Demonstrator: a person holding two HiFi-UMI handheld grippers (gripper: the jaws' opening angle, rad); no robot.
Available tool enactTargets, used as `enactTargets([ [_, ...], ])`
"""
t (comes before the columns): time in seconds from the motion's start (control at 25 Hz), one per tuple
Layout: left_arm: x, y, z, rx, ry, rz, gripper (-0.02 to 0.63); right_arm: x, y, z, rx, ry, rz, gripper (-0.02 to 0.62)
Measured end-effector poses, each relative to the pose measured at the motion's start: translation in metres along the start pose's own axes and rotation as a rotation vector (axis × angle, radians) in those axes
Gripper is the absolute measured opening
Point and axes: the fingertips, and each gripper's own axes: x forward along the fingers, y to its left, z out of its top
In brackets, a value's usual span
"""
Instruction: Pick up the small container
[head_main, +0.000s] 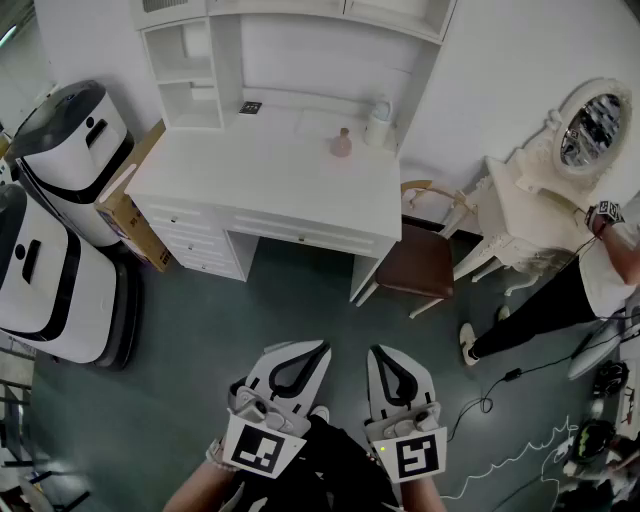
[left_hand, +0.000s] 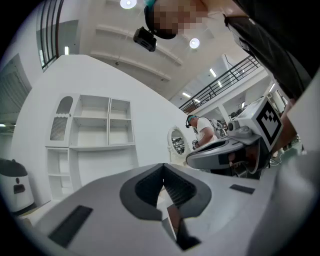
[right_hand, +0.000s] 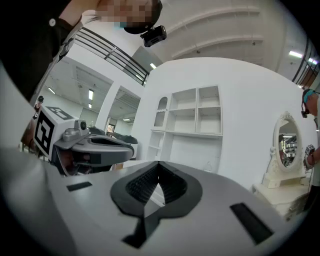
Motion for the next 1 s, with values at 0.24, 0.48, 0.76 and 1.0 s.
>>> enactTargets([
  [0.24, 0.002, 0.003, -0.006, -0.001, 0.014, -0.001, 0.002, 0.000, -0.006, -0.003, -0.002, 0.004, -0.012, 0.002],
  [0.48, 0.004, 0.010, -0.012, -0.006, 0.019, 0.006, 0.002, 0.006, -0.008, -0.006, 0.010, 0.010, -0.015, 0.002],
  [0.76, 0.005, 0.026, -0.014, 0.002, 0.012, 0.011, 0.002, 0.018, -0.008, -0.005, 0.015, 0.012, -0.021, 0.002],
  [1.0, 0.000, 0.036, -0.022, 0.001, 0.009, 0.004, 0.002, 0.028, -0.003, -0.009, 0.015, 0.020, -0.045, 0.002],
])
